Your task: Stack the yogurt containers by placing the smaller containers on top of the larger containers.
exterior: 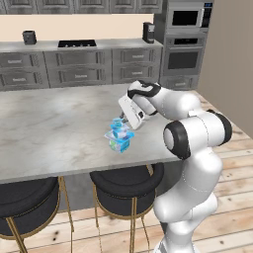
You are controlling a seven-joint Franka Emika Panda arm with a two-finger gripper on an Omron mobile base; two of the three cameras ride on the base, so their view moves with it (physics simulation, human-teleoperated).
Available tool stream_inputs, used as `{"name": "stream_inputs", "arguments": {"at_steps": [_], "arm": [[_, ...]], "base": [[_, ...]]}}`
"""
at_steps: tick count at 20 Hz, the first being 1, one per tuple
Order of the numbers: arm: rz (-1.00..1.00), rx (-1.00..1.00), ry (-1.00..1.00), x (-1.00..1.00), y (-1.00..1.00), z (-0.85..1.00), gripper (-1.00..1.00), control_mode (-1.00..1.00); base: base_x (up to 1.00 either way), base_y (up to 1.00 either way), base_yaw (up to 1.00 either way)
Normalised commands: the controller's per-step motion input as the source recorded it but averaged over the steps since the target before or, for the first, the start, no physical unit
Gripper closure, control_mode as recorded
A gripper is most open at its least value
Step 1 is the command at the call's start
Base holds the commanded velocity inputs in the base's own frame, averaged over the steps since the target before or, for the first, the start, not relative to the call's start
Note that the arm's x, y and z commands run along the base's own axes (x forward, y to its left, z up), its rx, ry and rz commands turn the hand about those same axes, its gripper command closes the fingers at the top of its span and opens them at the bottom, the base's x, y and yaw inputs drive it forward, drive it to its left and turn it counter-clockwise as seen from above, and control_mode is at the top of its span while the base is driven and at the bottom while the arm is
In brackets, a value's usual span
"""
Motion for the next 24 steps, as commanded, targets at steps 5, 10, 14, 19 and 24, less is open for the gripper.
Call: {"name": "stream_inputs", "arguments": {"at_steps": [5, 10, 14, 19, 24], "arm": [[0.00, 0.01, 0.00, 0.00, 0.00, -0.07, 1.00, -1.00], [0.00, 0.01, 0.00, 0.00, 0.00, -0.03, 1.00, -1.00], [0.00, 0.00, 0.00, -0.12, 0.00, -0.04, 1.00, -1.00], [0.00, 0.00, -0.01, -0.21, -0.02, -0.03, 1.00, -1.00], [0.00, 0.00, -0.03, -0.17, -0.06, -0.01, 1.00, -1.00]], "base": [[0.00, 0.00, 0.00], [0.00, 0.00, 0.00], [0.00, 0.00, 0.00], [0.00, 0.00, 0.00], [0.00, 0.00, 0.00]]}}
